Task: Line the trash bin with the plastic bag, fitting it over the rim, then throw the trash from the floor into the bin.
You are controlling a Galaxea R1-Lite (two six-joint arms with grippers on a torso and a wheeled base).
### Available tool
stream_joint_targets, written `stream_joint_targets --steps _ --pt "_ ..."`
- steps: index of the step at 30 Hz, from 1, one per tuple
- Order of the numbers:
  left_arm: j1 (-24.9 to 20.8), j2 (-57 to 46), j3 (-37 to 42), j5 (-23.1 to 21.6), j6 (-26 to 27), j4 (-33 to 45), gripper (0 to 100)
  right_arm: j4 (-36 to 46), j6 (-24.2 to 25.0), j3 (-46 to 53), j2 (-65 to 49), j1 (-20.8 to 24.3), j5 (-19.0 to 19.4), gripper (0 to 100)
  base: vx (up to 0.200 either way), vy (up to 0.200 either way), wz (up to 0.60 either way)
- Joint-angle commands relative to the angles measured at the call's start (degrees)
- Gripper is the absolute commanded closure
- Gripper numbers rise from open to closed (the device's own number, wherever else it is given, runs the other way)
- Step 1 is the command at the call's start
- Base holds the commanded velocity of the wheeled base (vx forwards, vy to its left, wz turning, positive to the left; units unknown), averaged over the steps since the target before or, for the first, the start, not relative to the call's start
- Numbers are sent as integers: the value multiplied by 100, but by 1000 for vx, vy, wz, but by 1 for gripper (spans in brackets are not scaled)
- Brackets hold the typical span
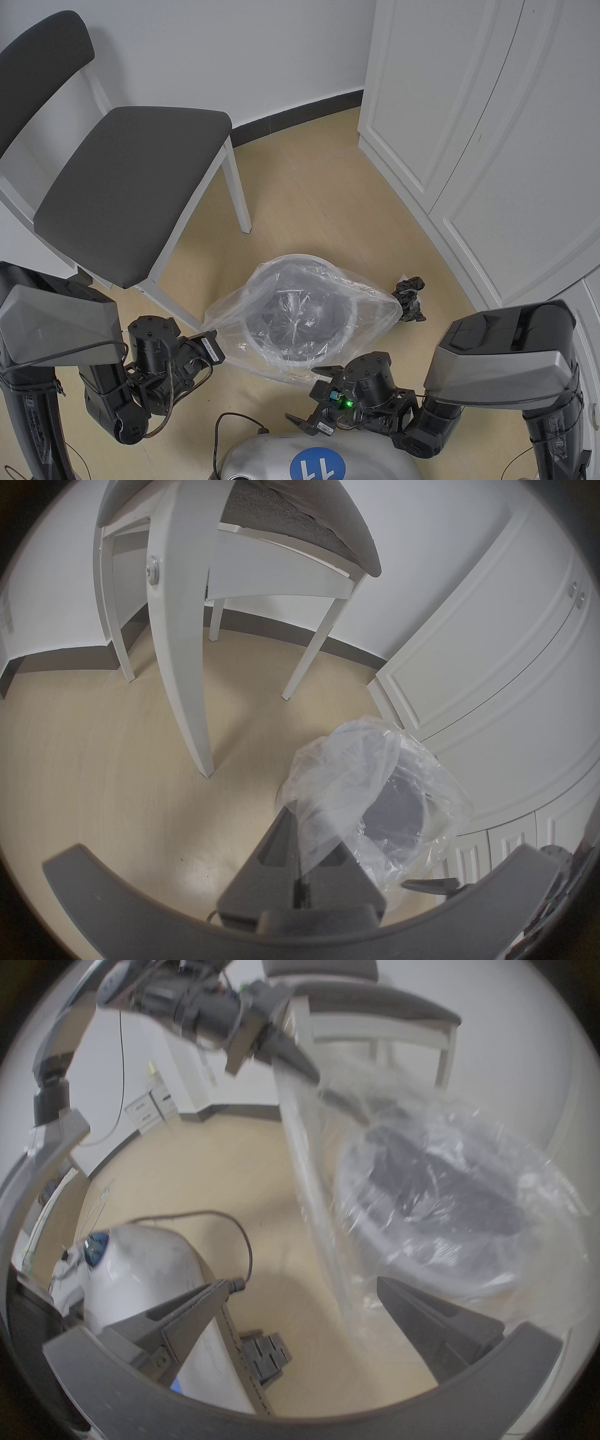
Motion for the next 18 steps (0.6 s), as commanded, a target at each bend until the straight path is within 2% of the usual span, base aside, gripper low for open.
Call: stream_joint_targets --steps 1,4,5,7,8,9,12,18 --pt "33 -41 67 24 49 -3 100 -790 377 929 -827 285 1 0 0 0 0" --pt "33 -67 76 24 58 -3 100 -826 561 1175 -1205 294 54 0 0 0 0" --pt "33 -85 76 24 67 -3 100 -773 798 1184 -1381 223 63 0 0 0 0" --pt "33 -111 76 24 67 -3 100 -782 860 1052 -1416 30 54 0 0 0 0" --pt "33 -111 76 24 67 -3 100 -782 860 1052 -1416 30 54 0 0 0 0" --pt "33 -155 76 32 67 -3 100 -755 851 797 -1390 -348 45 0 0 0 0" --pt "33 -146 58 32 67 -3 100 -747 825 542 -1381 -664 -7 0 0 0 0" --pt "33 -146 50 67 67 -3 100 -773 464 402 -1548 -1051 -25 0 0 0 0"
